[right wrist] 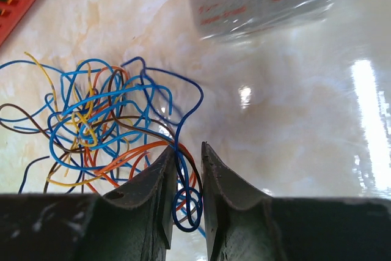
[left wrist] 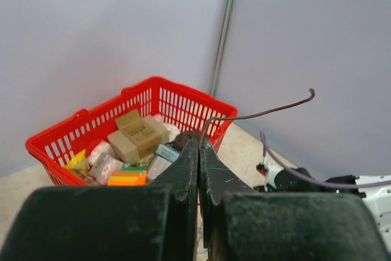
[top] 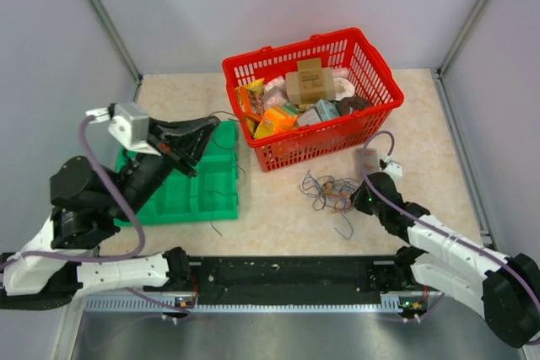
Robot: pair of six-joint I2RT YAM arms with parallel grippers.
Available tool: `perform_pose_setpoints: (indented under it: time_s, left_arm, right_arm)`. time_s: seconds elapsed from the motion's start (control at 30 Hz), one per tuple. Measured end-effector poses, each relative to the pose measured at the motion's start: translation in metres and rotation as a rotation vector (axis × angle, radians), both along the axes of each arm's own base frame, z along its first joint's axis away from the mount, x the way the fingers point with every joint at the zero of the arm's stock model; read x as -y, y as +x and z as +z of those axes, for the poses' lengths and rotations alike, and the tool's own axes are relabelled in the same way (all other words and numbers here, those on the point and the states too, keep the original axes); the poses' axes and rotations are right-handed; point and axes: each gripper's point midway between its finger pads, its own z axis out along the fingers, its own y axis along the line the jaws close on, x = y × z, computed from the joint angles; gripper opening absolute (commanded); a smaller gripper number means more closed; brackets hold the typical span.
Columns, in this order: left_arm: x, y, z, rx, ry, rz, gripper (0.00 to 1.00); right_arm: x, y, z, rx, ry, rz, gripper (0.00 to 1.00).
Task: Untangle the cables
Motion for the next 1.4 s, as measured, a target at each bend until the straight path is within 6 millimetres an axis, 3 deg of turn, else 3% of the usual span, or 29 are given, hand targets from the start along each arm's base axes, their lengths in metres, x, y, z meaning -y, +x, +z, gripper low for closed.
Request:
perform_pose_setpoints:
  time_s: [0.1, 0.2, 0.27, 0.4, 0.53, 0.63, 0.7, 0.8, 0.97, 1.1, 1.2, 1.4]
  left_arm:
    - [0.017, 0.005, -0.025, -0.056, 0.046, -0.006, 0.0]
    - [0.033, 0.012, -0.065, -0.131, 0.123, 0.001, 0.0]
    - [0.037, 0.016, -0.092, -0.184, 0.181, 0.021, 0.0]
    - [0.033, 0.024, -0.121, -0.25, 0.251, 0.092, 0.0]
    - [0.009, 0.046, -0.127, -0.301, 0.281, 0.258, 0.0]
    - [-0.034, 0.083, -0.118, -0.349, 0.241, 0.459, 0.0]
    - [-0.067, 0.104, -0.122, -0.386, 0.219, 0.581, 0.0]
    - [-0.09, 0.128, -0.131, -0.435, 0.206, 0.645, 0.0]
    - [-0.102, 0.184, -0.141, -0.527, 0.108, 0.636, 0.0]
    - [-0.104, 0.223, -0.167, -0.62, 0.057, 0.619, 0.0]
    - [-0.103, 0.235, -0.174, -0.658, 0.01, 0.591, 0.0]
    - [-0.095, 0.252, -0.17, -0.651, -0.081, 0.537, 0.0]
  right_arm:
    - [0.012, 0.003, 0.003, 0.013, -0.005, -0.04, 0.22]
    - [0.018, 0.003, 0.005, 0.024, -0.007, -0.051, 0.22]
    - [0.018, 0.003, 0.007, 0.031, -0.008, -0.05, 0.22]
    - [0.019, 0.003, 0.007, 0.033, -0.008, -0.05, 0.23]
    - [0.02, 0.001, 0.004, 0.025, -0.019, -0.045, 0.23]
    - [0.02, 0.001, 0.004, 0.026, -0.022, -0.039, 0.23]
    - [0.02, 0.001, 0.005, 0.029, -0.02, -0.036, 0.23]
    - [0.02, 0.0, 0.006, 0.038, -0.013, -0.034, 0.24]
    - [0.02, -0.002, 0.004, 0.038, -0.013, -0.03, 0.24]
    - [0.02, -0.002, 0.005, 0.041, -0.012, -0.023, 0.24]
    - [0.019, -0.002, 0.005, 0.041, -0.011, -0.021, 0.24]
    - [0.018, -0.003, 0.005, 0.042, -0.008, -0.009, 0.25]
